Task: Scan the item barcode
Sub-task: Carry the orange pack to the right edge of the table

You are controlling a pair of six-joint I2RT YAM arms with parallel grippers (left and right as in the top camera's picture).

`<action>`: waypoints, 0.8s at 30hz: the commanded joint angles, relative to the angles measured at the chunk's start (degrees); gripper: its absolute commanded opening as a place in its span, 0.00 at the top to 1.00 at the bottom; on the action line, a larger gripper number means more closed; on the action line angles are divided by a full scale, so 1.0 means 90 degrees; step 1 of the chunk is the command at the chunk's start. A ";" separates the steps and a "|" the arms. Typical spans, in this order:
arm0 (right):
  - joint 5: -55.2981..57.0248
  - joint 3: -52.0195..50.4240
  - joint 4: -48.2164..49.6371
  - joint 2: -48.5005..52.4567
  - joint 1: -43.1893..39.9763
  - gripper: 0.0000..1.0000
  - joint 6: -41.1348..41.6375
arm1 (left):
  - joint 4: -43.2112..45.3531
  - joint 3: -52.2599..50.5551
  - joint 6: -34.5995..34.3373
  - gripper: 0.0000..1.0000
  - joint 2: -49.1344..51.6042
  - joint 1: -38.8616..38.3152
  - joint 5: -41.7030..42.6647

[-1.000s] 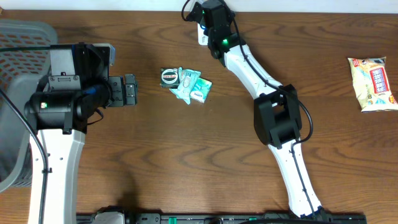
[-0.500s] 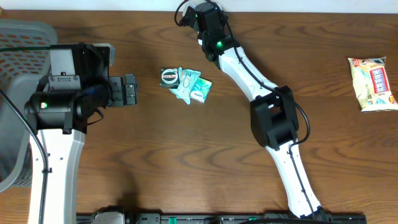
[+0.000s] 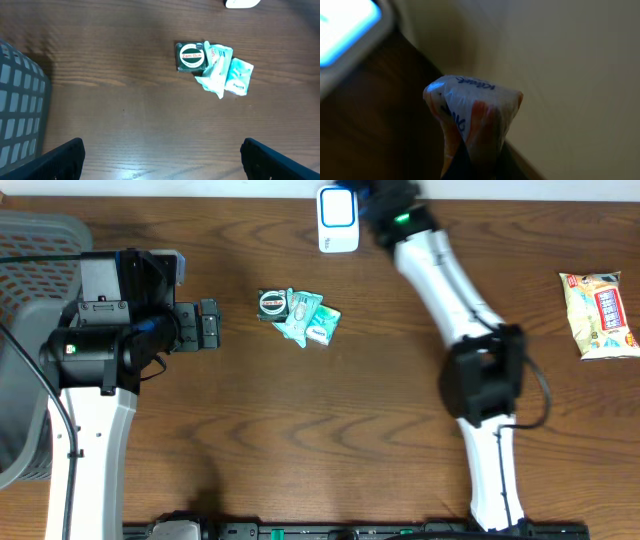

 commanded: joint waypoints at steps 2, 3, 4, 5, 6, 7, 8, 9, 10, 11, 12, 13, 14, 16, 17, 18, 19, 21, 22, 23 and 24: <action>0.0296 0.0090 -0.0974 -0.0318 -0.0767 0.99 0.1103 | -0.0015 0.0046 0.0066 0.02 0.0019 0.0034 -0.0039; 0.0296 0.0090 -0.1299 -0.0318 -0.0969 0.99 0.1307 | -0.0015 0.0046 0.0066 0.03 0.0019 0.0034 -0.0039; 0.0291 0.0080 -0.1549 -0.0316 -0.1144 0.99 0.1489 | -0.0015 0.0046 0.0066 0.02 0.0019 0.0034 -0.0039; 0.0291 0.0053 -0.1736 -0.0316 -0.1324 0.99 0.1710 | -0.0015 0.0046 0.0066 0.02 0.0019 0.0034 -0.0039; 0.0284 0.0036 -0.1936 -0.0316 -0.1537 0.99 0.2001 | -0.0015 0.0046 0.0066 0.02 0.0019 0.0034 -0.0039; 0.0255 0.0034 -0.2069 -0.0313 -0.1688 0.99 0.2210 | -0.0015 0.0046 0.0066 0.02 0.0019 0.0034 -0.0039; 0.0119 0.0034 -0.2246 -0.0301 -0.1899 0.99 0.2441 | -0.0015 0.0046 0.0066 0.02 0.0019 0.0034 -0.0039; -0.0078 0.0034 -0.2404 -0.0301 -0.2069 0.99 0.2552 | -0.0015 0.0046 0.0066 0.02 0.0019 0.0034 -0.0036; -0.0355 0.0034 -0.2552 -0.0296 -0.2232 0.99 0.2574 | -0.0015 0.0046 0.0066 0.02 0.0019 0.0034 -0.0039; -0.0719 0.0032 -0.2703 -0.0291 -0.2414 0.99 0.2572 | -0.0015 0.0046 0.0066 0.02 0.0019 0.0034 -0.0039; -0.1052 0.0029 -0.2807 -0.0291 -0.2574 0.98 0.2572 | -0.0015 0.0046 0.0066 0.02 0.0019 0.0034 -0.0039; -0.1379 0.0022 -0.2885 -0.0277 -0.2732 0.97 0.2572 | -0.0015 0.0046 0.0066 0.02 0.0019 0.0034 -0.0039; -0.1698 0.0022 -0.2956 -0.0262 -0.2909 0.97 0.2574 | -0.0015 0.0046 0.0066 0.02 0.0019 0.0034 -0.0039; -0.2079 0.0022 -0.3053 -0.0219 -0.3191 0.98 0.2591 | -0.0015 0.0046 0.0066 0.03 0.0019 0.0034 -0.0039; -0.2183 0.0015 -0.3092 -0.0206 -0.3342 0.98 0.2671 | -0.0015 0.0046 0.0066 0.02 0.0019 0.0034 -0.0039; -0.2186 -0.0002 -0.3089 -0.0175 -0.3434 0.99 0.2744 | -0.0015 0.0046 0.0066 0.02 0.0019 0.0034 -0.0039; -0.2186 -0.0019 -0.3101 -0.0170 -0.3546 0.99 0.2829 | -0.0015 0.0046 0.0066 0.02 0.0019 0.0034 -0.0039; -0.2186 -0.0097 -0.3121 -0.0146 -0.3757 0.99 0.2863 | -0.0015 0.0046 0.0066 0.02 0.0019 0.0034 -0.0039; -0.2183 -0.0165 -0.3123 -0.0143 -0.3840 0.99 0.2858 | -0.0015 0.0046 0.0066 0.02 0.0019 0.0034 -0.0039; -0.2186 -0.0270 -0.3094 -0.0143 -0.3927 0.99 0.2858 | -0.0015 0.0046 0.0066 0.02 0.0019 0.0034 -0.0039; -0.2188 -0.0357 -0.3082 -0.0143 -0.3997 0.99 0.2858 | -0.0015 0.0046 0.0066 0.02 0.0019 0.0034 -0.0039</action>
